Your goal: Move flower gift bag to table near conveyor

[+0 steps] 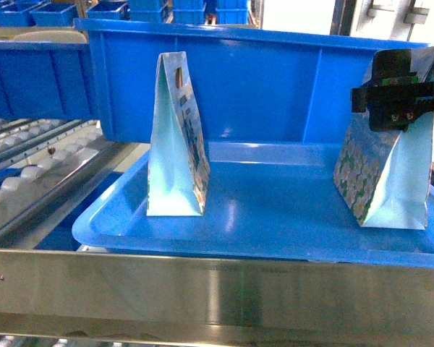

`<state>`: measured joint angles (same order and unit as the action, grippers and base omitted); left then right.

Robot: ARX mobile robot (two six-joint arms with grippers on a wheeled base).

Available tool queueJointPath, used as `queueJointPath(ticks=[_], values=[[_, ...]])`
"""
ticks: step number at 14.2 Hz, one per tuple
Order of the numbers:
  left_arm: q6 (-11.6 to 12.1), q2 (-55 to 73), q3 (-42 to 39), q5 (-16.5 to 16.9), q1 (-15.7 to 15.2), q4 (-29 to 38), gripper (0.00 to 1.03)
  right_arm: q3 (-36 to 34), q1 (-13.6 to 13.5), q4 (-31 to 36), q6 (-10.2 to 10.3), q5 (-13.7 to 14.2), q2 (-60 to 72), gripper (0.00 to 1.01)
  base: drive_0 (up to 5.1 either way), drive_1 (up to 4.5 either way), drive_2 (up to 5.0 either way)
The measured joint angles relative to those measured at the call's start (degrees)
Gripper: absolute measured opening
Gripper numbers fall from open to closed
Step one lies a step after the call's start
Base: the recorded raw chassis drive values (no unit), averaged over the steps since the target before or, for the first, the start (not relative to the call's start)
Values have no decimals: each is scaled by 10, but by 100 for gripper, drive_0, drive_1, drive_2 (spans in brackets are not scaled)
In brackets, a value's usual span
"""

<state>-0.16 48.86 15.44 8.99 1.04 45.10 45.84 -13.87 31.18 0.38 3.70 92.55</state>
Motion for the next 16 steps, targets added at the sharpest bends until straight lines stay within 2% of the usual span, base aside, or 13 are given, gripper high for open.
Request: queueJointPath(ticks=[5, 7, 12, 14, 16], values=[[0, 0, 0, 0, 0, 0, 98, -10, 0, 21, -1, -8, 0, 2, 0, 0, 0], [0, 0, 0, 0, 0, 0, 98, -24, -1, 38, -3, -9, -5, 3, 0, 0, 0], [0, 0, 0, 0, 0, 0, 98, -84, -17, 86, 22, 17, -77, 3, 0, 0, 0], [0, 0, 0, 0, 0, 0, 98, -113, -24, 111, 28, 46, -145, 3, 0, 0, 0], [0, 0, 0, 0, 0, 0, 98, -145, -27, 102, 28, 65, -230, 3, 0, 0, 0]])
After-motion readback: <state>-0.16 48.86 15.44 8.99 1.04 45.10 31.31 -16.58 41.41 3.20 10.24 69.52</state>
